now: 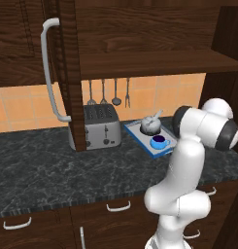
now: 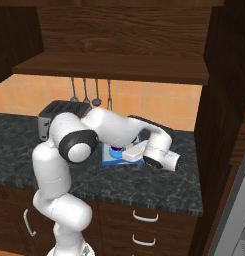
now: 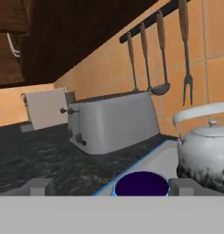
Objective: Pick the kettle from the counter and place it on the tray. Then pick the mug from the cabinet and place it on the tray. Then close the cabinet doors.
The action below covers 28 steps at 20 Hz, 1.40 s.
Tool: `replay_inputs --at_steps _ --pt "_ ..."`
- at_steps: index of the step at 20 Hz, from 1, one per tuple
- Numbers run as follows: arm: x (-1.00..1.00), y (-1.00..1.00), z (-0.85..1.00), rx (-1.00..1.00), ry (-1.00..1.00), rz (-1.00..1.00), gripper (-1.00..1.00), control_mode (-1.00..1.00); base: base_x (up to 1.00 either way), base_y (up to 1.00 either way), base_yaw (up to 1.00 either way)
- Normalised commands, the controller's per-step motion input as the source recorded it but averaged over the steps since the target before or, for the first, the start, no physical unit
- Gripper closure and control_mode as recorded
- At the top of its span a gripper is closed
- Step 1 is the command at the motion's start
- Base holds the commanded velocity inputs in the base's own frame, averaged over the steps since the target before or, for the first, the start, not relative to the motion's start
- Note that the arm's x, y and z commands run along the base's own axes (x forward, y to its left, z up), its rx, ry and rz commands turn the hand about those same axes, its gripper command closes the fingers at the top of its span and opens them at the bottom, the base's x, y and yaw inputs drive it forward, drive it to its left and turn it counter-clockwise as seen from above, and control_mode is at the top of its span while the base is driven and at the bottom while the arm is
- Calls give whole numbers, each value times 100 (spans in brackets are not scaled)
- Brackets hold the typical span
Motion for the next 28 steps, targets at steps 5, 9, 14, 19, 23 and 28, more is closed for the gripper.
replay_inputs --at_steps 5,9,14,19,23,28 --pt "-55 24 87 -7 28 -24 -100 -100 0 0 0" --pt "0 35 6 -13 10 -11 -100 -100 0 0 0" --pt "-8 43 14 -13 19 -20 -100 -100 0 0 0" --pt "-36 10 53 -8 39 -45 -100 -100 0 0 0" --pt "-43 -2 43 -2 39 -42 -100 -100 0 0 0" --pt "-4 0 0 -1 3 -13 -100 -100 0 0 0"
